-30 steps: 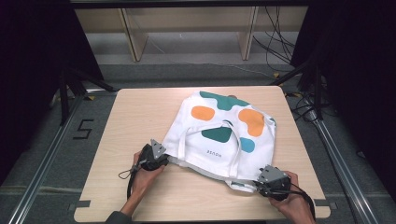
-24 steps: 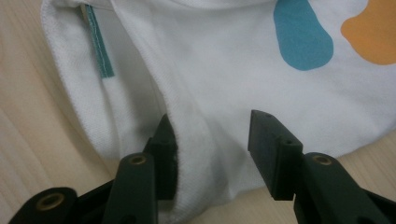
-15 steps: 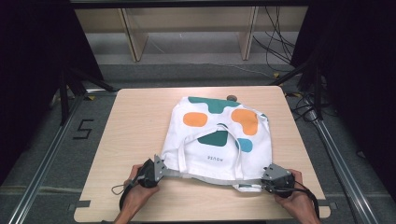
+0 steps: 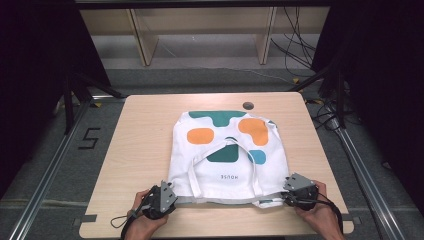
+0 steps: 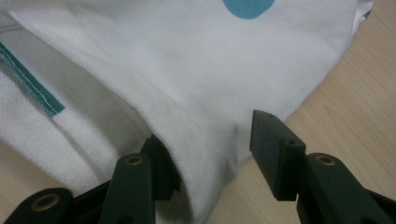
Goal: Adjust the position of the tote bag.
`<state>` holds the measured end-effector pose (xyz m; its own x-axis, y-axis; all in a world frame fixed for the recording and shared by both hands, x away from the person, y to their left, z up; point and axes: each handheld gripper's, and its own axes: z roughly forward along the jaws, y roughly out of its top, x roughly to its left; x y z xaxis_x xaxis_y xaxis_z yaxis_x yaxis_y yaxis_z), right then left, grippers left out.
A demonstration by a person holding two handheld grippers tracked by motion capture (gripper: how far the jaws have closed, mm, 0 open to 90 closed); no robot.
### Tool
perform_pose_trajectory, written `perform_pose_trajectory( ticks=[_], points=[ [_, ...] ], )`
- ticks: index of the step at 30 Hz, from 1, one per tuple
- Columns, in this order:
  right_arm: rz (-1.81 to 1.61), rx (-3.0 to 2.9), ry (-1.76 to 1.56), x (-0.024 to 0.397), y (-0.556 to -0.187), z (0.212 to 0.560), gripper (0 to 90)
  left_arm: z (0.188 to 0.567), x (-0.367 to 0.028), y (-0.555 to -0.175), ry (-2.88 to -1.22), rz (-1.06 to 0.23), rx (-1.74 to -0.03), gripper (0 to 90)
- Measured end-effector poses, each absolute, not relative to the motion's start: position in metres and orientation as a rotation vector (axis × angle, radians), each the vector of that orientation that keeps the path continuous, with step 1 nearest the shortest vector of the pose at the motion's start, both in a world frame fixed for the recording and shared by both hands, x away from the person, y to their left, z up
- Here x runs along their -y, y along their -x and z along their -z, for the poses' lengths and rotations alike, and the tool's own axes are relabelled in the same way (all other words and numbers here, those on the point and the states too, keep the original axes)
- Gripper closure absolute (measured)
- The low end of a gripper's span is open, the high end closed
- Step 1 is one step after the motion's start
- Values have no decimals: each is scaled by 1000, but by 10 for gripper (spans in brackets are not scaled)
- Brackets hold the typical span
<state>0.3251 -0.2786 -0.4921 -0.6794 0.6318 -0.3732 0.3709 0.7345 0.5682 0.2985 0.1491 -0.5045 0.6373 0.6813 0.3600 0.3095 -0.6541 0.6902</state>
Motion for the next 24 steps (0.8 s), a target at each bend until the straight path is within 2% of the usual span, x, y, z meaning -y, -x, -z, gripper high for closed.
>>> perform_pose_trajectory(
  ticks=[4, 10, 13, 17, 22, 24],
  points=[
    [-594, -2355, -756, 276, -326, 493, 546, 505, -145, -306, -2274, -819, -777, 521],
    [-624, -2318, -726, 273, -329, 490, 589, 508, -146, -315, -2283, -877, -823, 509],
    [-630, -2310, -733, 272, -329, 489, 615, 506, -145, -316, -2319, -840, -804, 535],
    [-601, -2354, -756, 273, -330, 497, 634, 510, -147, -322, -2297, -797, -838, 599],
    [-614, -2351, -789, 278, -334, 498, 636, 509, -139, -327, -2263, -773, -797, 755],
    [-618, -2356, -774, 279, -334, 497, 678, 510, -138, -327, -2261, -779, -794, 807]
  ],
)
